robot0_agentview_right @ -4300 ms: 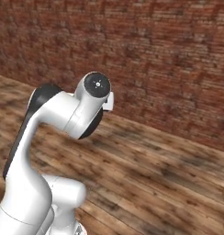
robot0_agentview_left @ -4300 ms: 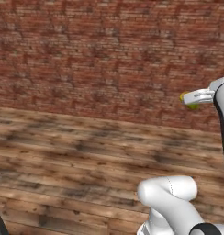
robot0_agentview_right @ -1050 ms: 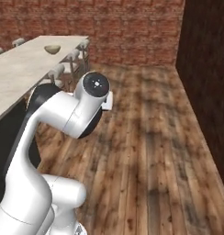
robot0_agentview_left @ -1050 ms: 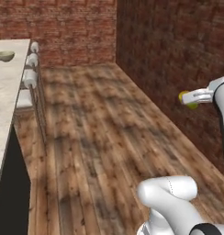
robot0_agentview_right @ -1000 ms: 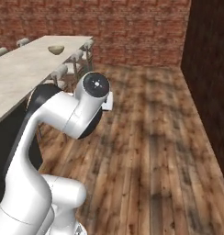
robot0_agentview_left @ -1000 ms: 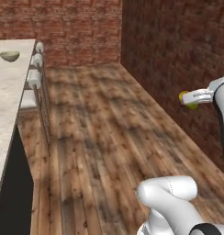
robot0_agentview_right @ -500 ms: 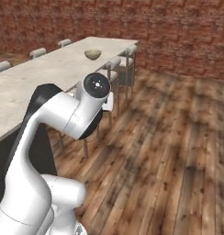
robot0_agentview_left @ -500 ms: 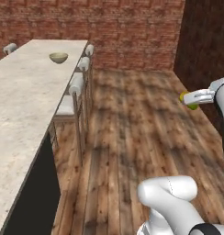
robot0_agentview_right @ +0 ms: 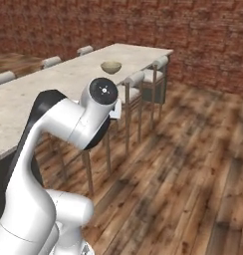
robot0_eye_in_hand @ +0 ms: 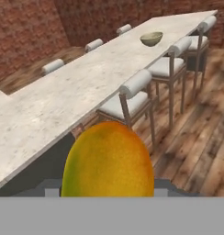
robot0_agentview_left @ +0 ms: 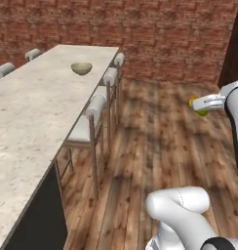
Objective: Retrieve the mango and pear from the fridge and place them into the bowl on the dining table.
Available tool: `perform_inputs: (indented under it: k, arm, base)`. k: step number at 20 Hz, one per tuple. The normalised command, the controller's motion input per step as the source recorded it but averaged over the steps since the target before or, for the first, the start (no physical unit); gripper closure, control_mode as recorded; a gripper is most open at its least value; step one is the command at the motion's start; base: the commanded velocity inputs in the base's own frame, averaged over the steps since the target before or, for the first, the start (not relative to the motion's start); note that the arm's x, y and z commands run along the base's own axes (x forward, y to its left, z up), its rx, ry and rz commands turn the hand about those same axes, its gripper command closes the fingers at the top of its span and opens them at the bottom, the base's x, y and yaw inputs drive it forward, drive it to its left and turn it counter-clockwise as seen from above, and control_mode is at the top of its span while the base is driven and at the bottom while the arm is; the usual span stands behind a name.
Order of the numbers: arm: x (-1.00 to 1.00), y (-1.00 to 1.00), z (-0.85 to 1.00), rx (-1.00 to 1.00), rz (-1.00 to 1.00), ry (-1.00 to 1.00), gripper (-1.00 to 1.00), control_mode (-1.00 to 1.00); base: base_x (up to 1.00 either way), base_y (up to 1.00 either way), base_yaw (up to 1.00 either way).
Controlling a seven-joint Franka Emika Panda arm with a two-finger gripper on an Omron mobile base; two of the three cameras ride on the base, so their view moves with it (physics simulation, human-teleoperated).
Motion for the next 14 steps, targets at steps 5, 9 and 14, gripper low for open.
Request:
perform_inputs:
  k: [5, 9, 14]
  arm:
    - [0.0, 0.0, 0.0, 0.0, 0.0, 0.0, 1.0, 1.0]
    - [0.0, 0.0, 0.0, 0.0, 0.0, 0.0, 1.0, 1.0]
    - [0.0, 0.0, 0.0, 0.0, 0.0, 0.0, 1.0, 1.0]
  base:
    - [1.0, -0.51, 0.3]
    - [1.0, -0.57, 0.43]
    - [1.0, -0.59, 0.49]
